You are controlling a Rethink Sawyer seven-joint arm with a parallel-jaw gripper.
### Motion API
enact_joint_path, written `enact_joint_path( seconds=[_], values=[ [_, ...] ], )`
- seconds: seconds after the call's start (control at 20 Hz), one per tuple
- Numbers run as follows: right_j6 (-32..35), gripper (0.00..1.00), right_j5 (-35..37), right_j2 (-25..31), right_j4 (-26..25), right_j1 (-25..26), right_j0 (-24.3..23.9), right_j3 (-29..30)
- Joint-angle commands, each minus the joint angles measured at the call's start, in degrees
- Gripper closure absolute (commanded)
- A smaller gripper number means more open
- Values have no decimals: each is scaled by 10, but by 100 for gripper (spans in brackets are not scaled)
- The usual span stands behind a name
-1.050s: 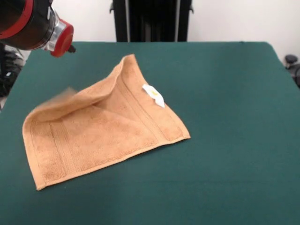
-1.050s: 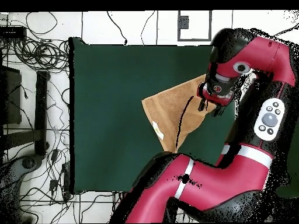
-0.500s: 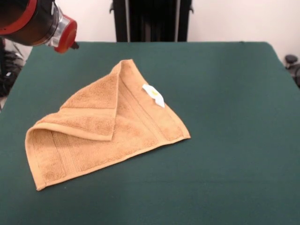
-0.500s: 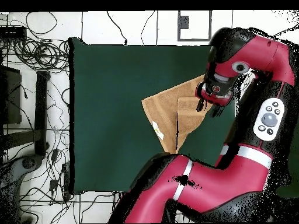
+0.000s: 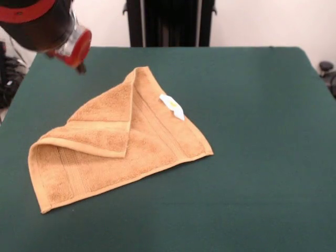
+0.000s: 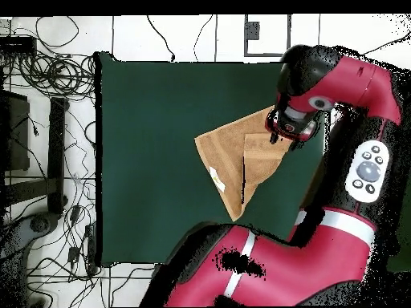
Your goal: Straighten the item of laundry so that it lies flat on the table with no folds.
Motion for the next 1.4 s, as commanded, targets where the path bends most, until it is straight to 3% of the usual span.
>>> enact_joint_path(
  seconds=[0.05, 0.3, 0.55, 0.7, 1.15, 1.4],
  values=[
    [77, 0, -289, 69, -5, -68, 55, 241],
    [85, 0, -397, 53, -14, -70, 60, 258],
    [79, 0, -416, 56, 4, -64, 57, 264],
    [72, 0, -405, 60, 11, -58, 56, 258],
    [-8, 0, -269, 128, 56, -13, 20, 230],
    [15, 0, -305, 119, 43, -31, 34, 259]
  ],
)
